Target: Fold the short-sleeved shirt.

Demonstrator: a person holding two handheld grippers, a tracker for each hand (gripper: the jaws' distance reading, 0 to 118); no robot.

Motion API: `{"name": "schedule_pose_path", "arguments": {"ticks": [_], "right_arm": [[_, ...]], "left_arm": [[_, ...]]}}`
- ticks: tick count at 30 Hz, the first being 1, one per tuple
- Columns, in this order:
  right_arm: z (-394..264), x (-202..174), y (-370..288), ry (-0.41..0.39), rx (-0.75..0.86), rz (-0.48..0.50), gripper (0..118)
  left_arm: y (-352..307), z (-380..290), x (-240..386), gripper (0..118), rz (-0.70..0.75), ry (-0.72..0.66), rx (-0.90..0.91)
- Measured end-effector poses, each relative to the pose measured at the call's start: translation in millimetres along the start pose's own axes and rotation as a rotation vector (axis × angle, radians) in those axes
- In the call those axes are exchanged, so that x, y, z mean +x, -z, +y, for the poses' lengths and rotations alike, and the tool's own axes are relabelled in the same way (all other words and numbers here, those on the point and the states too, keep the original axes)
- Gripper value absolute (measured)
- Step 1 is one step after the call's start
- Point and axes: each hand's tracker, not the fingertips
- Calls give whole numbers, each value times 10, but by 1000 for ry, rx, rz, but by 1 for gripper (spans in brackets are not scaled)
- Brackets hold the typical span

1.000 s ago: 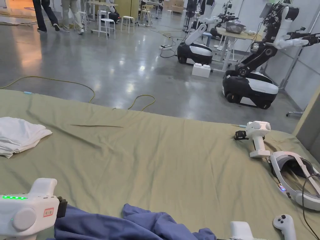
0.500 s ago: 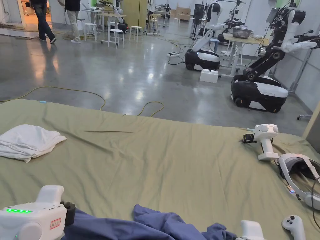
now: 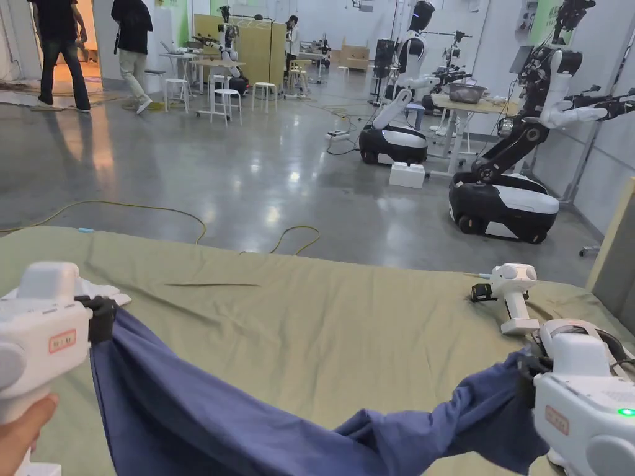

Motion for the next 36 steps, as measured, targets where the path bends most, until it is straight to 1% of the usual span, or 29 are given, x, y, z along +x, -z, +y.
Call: {"name": "schedule_pose_path", "arguments": {"ticks": [5, 12, 18, 21, 25, 27, 30, 32, 36], "right_arm": [[521, 215, -90, -15, 66, -37, 0], [1126, 371, -5, -21, 127, -75, 0], [1621, 363, 254, -27, 163, -94, 0], [1892, 355, 351, -38, 196, -113, 0], [2212, 328, 350, -34, 239, -134, 0], [2324, 345, 370, -39, 251, -139, 0], [2282, 337, 366, -47, 251, -140, 0], [2136, 321, 365, -46, 242, -138, 0], [1650, 298, 360, -52, 176, -131, 0]], "left_arm": [[-58, 561, -170, 6, 42, 20, 62], [-33, 1122, -249, 6, 87, 19, 93], [92, 1532, -241, 6, 98, -27, 122], [155, 1738, -195, 6, 112, -19, 139], [225, 1973, -245, 6, 125, -11, 181], [234, 2026, -282, 6, 131, -11, 201], [239, 1938, -318, 6, 120, -20, 201], [277, 1787, -355, 6, 109, -22, 185], [317, 1220, -356, 6, 87, -29, 97]]}}
